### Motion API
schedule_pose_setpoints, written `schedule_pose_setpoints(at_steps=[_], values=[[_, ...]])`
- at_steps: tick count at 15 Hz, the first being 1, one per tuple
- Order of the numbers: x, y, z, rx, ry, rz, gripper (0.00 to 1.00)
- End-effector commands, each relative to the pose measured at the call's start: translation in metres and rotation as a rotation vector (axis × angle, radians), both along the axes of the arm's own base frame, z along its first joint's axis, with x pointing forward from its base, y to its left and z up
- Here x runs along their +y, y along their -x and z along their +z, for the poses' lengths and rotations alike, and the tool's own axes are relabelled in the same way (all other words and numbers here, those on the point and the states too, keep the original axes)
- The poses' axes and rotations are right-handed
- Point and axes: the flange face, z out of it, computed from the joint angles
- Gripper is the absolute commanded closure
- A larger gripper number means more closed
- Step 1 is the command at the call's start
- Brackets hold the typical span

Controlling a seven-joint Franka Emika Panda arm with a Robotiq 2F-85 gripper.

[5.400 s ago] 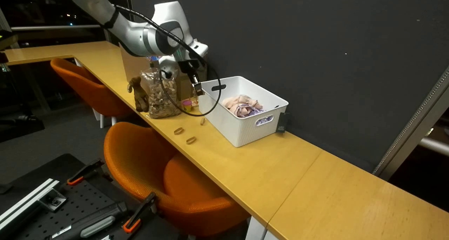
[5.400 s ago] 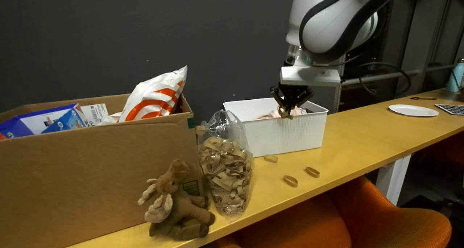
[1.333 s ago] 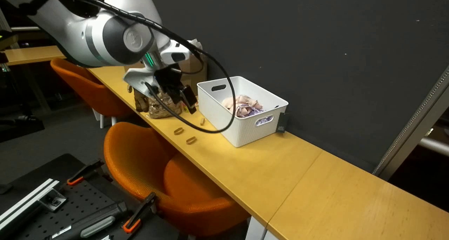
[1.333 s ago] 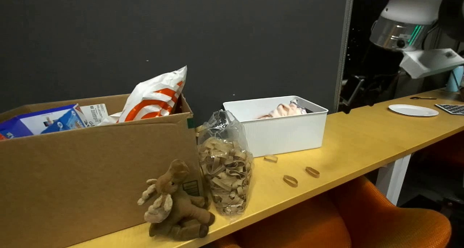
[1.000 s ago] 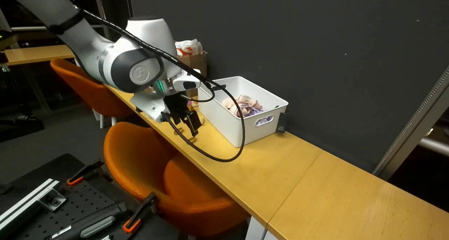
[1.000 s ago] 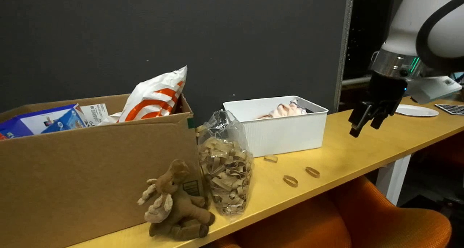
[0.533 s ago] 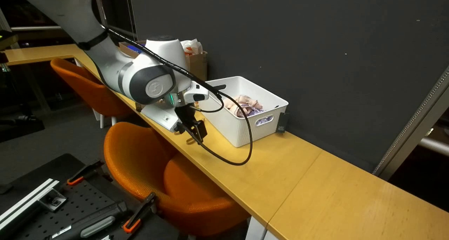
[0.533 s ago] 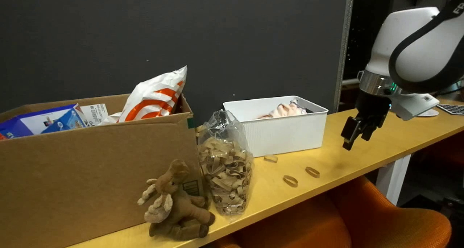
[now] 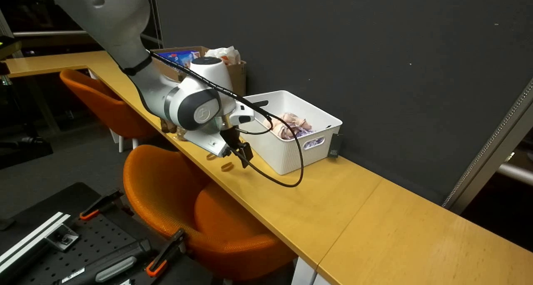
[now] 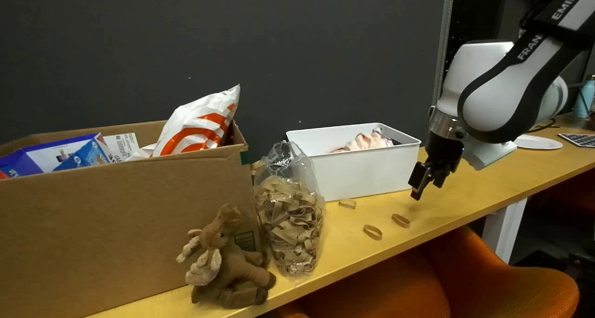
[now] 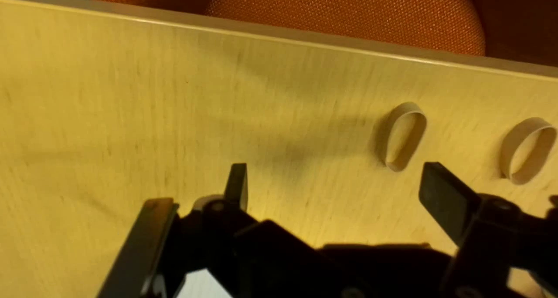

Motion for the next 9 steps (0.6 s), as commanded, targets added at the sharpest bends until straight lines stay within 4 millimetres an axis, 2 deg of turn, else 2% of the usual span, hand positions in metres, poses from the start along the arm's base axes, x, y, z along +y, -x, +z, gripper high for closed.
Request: schedule_pose_setpoints(at_steps=[1, 5, 8, 9], values=[[0.010, -0.023, -0.023, -0.025, -0.013, 0.003, 0.00], [0.029, -0.035, -0.046, -0.010, -0.007, 0.018, 0.00], [0.043, -0.041, -0.055, -0.007, -0.007, 0.020, 0.00], [0.046, -0.044, -0.057, -0.006, -0.009, 0.018, 0.21]])
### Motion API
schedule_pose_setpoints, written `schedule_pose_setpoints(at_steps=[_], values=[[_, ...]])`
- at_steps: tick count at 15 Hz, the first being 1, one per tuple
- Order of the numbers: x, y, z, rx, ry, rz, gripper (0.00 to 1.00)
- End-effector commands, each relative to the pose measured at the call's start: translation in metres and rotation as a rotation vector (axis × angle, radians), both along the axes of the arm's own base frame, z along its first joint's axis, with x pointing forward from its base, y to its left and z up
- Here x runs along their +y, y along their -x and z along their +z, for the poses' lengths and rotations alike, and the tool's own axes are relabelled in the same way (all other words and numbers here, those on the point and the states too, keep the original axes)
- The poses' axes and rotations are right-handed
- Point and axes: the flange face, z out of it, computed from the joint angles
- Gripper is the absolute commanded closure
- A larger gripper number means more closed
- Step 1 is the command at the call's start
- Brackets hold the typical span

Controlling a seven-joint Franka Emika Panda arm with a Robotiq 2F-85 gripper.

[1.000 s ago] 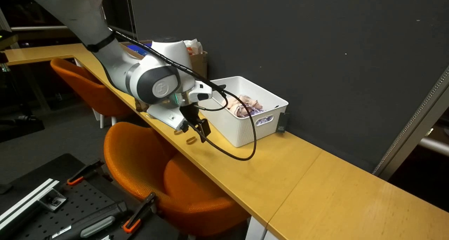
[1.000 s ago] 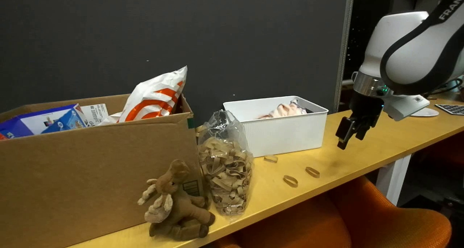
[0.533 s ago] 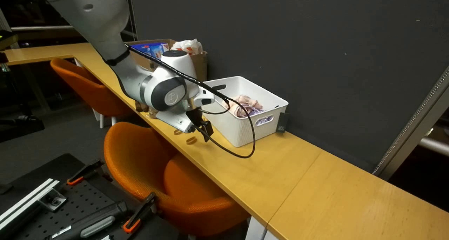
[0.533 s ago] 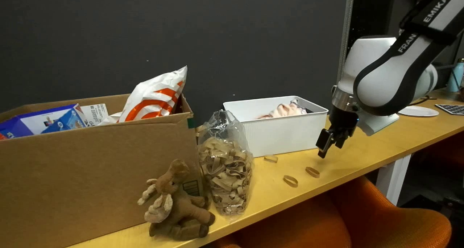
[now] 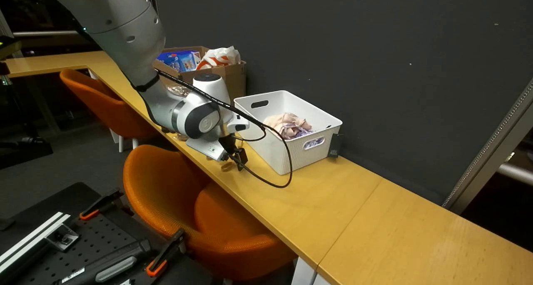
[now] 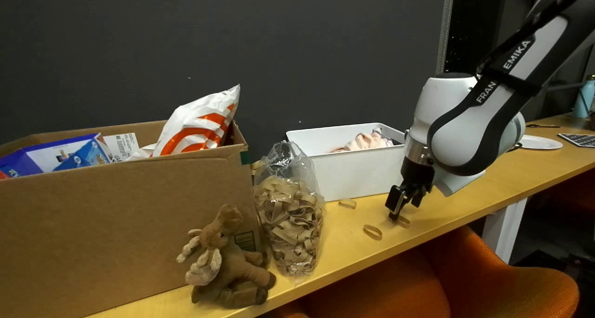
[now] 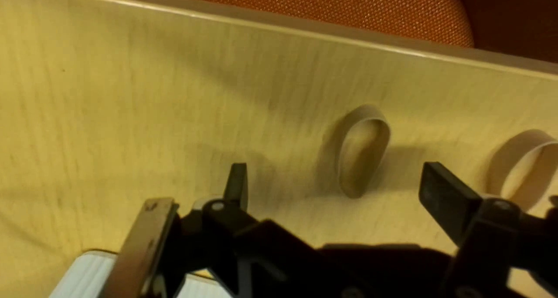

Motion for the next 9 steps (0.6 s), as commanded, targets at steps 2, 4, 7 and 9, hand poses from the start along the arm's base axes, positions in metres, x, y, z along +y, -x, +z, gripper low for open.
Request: schedule_pose_setpoints(at_steps=[2, 4, 7, 9], values=[[0.0106, -0.0155, -0.0068, -0.023, -0.002, -0.015, 0.34], [0.0133, -0.0174, -0.0067, -0.027, -0.003, -0.018, 0.51], [0.0151, -0.0184, -0.0049, -0.032, -0.006, -0.021, 0.73], [0.0147, -0.0185, -0.0053, -0.031, -0.007, -0.027, 0.88]])
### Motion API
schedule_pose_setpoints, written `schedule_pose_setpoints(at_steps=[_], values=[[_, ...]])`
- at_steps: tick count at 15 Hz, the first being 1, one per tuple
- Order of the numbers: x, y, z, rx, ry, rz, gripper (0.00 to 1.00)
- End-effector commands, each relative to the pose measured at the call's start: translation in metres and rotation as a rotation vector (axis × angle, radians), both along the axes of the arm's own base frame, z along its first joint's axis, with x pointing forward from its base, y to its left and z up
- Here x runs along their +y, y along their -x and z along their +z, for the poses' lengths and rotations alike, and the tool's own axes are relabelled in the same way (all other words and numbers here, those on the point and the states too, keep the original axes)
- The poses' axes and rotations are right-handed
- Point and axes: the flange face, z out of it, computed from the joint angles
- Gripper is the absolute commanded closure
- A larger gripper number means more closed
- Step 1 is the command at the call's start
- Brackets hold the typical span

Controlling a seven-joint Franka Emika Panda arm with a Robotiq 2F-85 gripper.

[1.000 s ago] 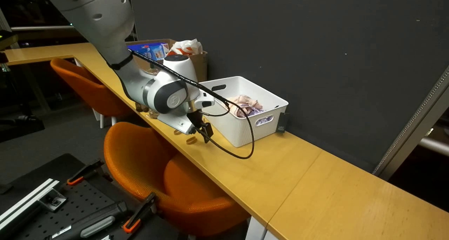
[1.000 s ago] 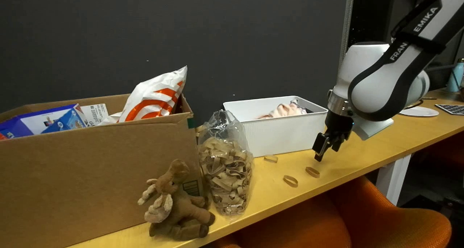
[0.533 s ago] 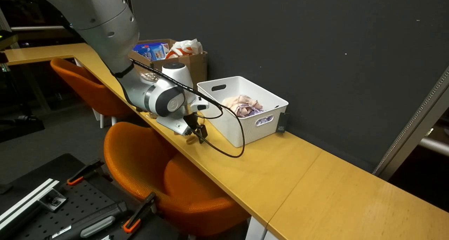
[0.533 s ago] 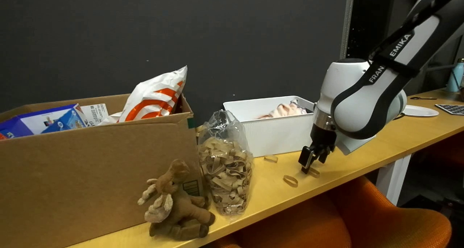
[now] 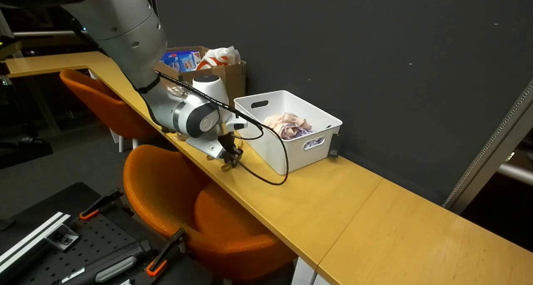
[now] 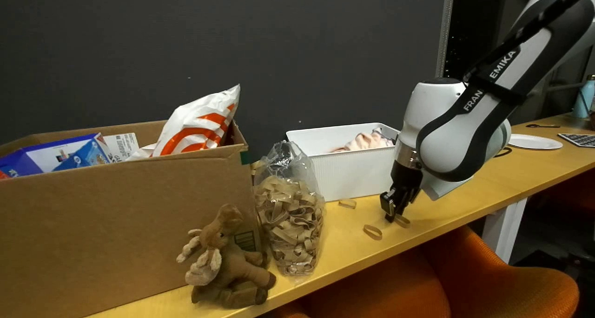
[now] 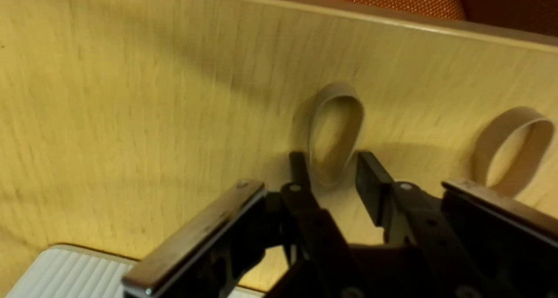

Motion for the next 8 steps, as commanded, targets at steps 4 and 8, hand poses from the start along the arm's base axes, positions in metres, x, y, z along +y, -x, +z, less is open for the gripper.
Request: schedule_pose_setpoints(at_steps=[4, 8], values=[[0.004, -0.004, 0.005, -0.019, -0.002, -0.021, 1.00], [0.022, -0.008, 0.022, -0.038, 0.000, -0.011, 0.99]])
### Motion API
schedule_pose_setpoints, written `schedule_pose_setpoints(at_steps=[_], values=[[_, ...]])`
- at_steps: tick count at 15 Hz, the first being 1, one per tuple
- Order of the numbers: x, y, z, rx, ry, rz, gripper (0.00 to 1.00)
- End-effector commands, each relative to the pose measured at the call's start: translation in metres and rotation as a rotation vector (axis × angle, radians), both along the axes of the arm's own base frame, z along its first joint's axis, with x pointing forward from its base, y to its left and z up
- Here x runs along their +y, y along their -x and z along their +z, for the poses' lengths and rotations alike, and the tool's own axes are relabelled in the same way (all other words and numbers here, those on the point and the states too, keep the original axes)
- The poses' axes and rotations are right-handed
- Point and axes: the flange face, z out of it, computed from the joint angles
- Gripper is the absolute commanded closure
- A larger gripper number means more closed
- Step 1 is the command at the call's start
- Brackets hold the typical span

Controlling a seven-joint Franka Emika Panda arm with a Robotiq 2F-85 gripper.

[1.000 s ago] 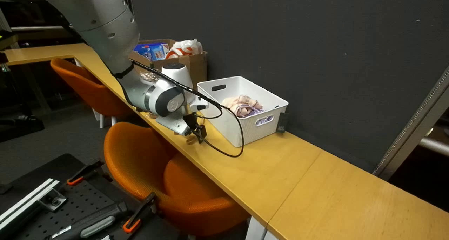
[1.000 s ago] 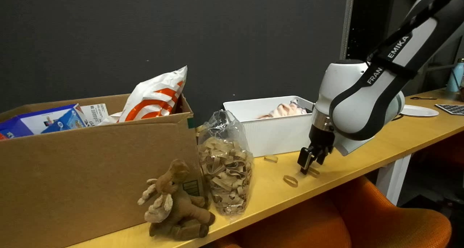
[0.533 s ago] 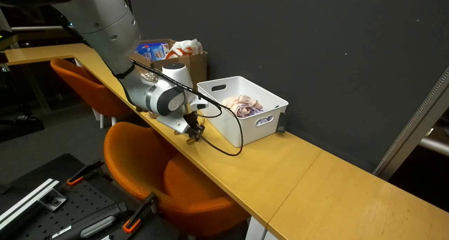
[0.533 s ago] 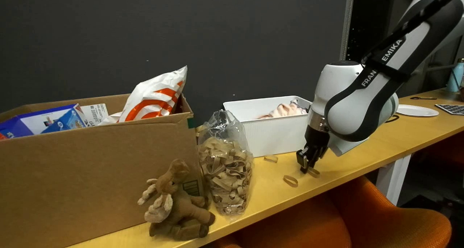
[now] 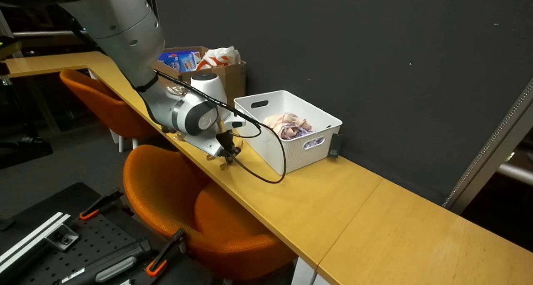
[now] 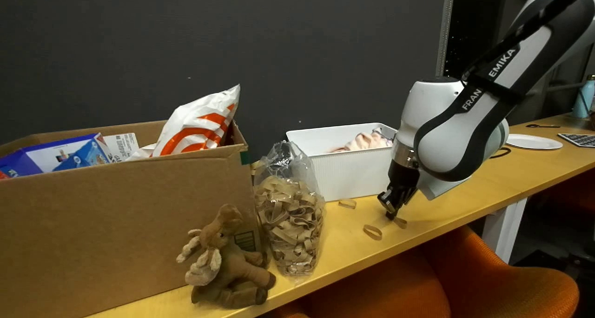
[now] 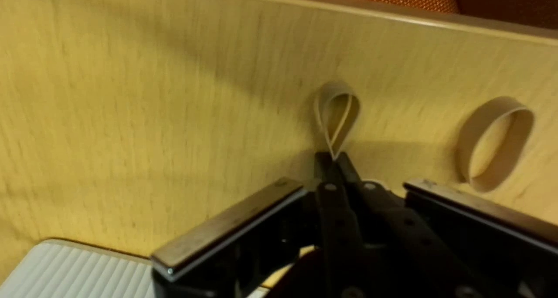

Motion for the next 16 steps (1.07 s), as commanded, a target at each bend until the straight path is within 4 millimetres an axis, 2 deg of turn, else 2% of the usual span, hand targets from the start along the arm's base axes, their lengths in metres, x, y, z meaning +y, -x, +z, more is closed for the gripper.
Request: schedule_pose_setpoints(at_steps=[1, 4, 7, 11, 15, 16], values=[[0.020, -0.009, 0.023, -0.038, 0.006, 0.003, 0.99], [0.040, -0.019, 0.030, -0.056, 0.008, 0.013, 0.99], [0.054, -0.019, 0.031, -0.061, 0.006, 0.016, 0.99], [0.059, -0.013, 0.027, -0.053, 0.003, 0.007, 0.87], [0.059, -0.008, 0.014, -0.032, 0.004, 0.000, 0.81], [0.060, -0.006, 0.011, -0.026, 0.005, 0.001, 0.75]])
